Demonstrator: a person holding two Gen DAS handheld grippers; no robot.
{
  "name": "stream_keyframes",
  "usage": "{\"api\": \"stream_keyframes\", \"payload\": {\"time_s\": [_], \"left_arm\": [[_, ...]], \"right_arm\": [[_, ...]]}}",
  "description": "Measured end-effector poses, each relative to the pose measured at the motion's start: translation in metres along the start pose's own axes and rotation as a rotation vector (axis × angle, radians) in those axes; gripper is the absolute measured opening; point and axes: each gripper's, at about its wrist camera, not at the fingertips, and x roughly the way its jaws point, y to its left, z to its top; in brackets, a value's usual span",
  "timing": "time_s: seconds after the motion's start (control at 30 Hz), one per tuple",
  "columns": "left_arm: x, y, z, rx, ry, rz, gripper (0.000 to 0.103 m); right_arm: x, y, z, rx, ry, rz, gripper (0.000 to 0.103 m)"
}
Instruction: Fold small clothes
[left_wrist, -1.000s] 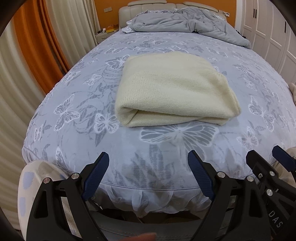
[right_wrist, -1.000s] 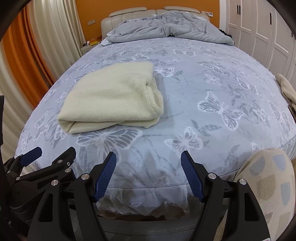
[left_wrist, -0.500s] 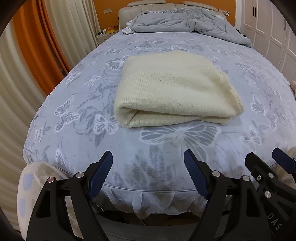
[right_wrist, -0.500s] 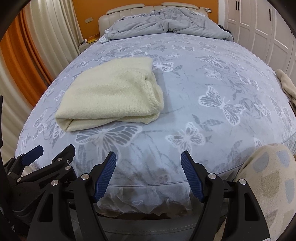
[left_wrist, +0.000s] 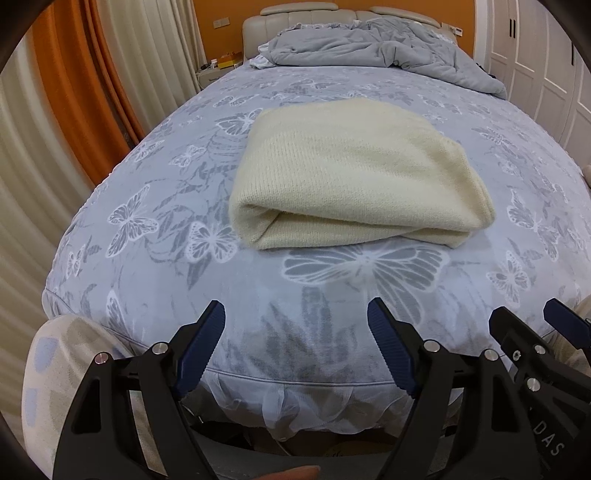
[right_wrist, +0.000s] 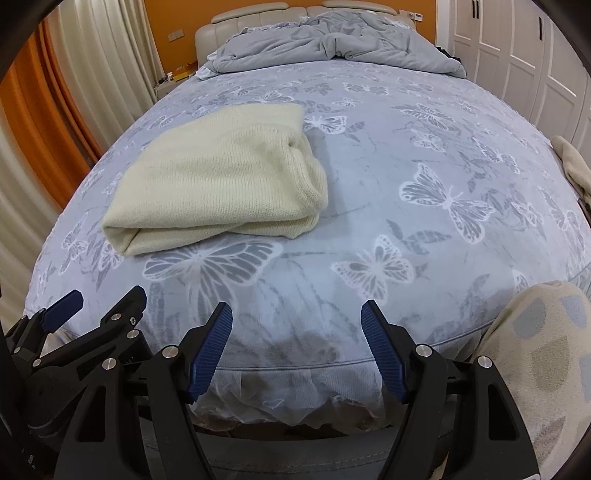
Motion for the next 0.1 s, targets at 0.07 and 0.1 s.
{"api": "stream_keyframes", "payload": {"time_s": [0.07,0.1], "left_arm": [[0.0016,0.0001,-0.0008,-0.002,0.008,-0.005,0.077],[0.0019,0.0003,-0.0012,-0.002,0.009,-0.005,0.077]], "right_arm": [[0.0006,-0.0003,-0.0001,-0.002,0.003,0.0,0.071],[0.0006,-0.0003,-0.0001,-0.002,0.003,0.0,0.071]]}}
